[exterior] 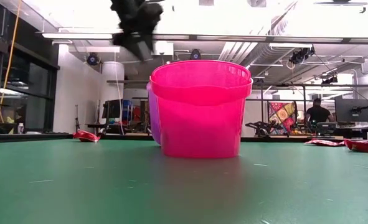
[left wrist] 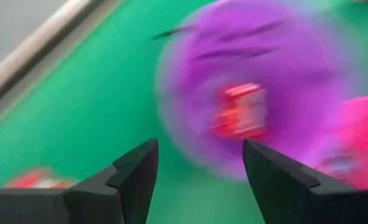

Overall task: Sort candy by brand, put in halloween buckets
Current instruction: Put the red candy into the purple bucket

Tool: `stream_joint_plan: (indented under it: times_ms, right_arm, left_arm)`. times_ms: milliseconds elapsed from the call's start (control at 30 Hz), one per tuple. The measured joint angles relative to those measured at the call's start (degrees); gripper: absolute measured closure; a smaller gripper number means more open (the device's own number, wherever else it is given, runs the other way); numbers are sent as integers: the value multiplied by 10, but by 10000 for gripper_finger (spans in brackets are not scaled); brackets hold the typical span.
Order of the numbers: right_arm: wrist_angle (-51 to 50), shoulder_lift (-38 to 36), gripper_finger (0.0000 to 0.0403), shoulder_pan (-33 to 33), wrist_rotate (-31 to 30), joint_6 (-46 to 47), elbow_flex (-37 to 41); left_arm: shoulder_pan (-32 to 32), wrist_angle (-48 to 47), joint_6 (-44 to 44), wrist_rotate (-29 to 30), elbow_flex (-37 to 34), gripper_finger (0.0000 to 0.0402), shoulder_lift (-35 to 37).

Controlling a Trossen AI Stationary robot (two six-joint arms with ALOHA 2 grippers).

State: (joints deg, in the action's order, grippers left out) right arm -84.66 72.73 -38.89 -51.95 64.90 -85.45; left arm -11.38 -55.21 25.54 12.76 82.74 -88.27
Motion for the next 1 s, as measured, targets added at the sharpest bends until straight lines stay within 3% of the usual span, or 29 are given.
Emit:
stream_joint_plan:
  times_ms: [67,133,300,400,567,700,867,933,1000]
  right_arm:
    - [0,0,153,0,0,9,0]
    - [0,0,153,0,-1,11,0]
    - [-23,1,153,16,8,68,0]
    - [-52,-1,153,53,68,156,9]
    - [-52,-45,153,160,210,216,120]
    - [-35,-86,153,269,344,163,248]
    - [72,-100,153,409,501,1,396]
    - [95,-75,156,449,527,-38,415]
    - [124,-41,162,475,501,-75,389]
  left_arm:
    - [-19,-77,8,56,-5,178,14]
    - [-41,-123,23,70,-13,177,19]
    - [-72,-133,38,16,-69,177,35]
    - [-63,-115,36,-14,-105,177,46]
    - [-41,-64,63,-37,-138,177,107]
    - [-21,-5,78,-37,-138,177,181]
    - [1,87,46,-37,-138,177,257]
    - [8,114,27,-36,-138,177,278]
    - [13,131,18,-35,-138,177,291]
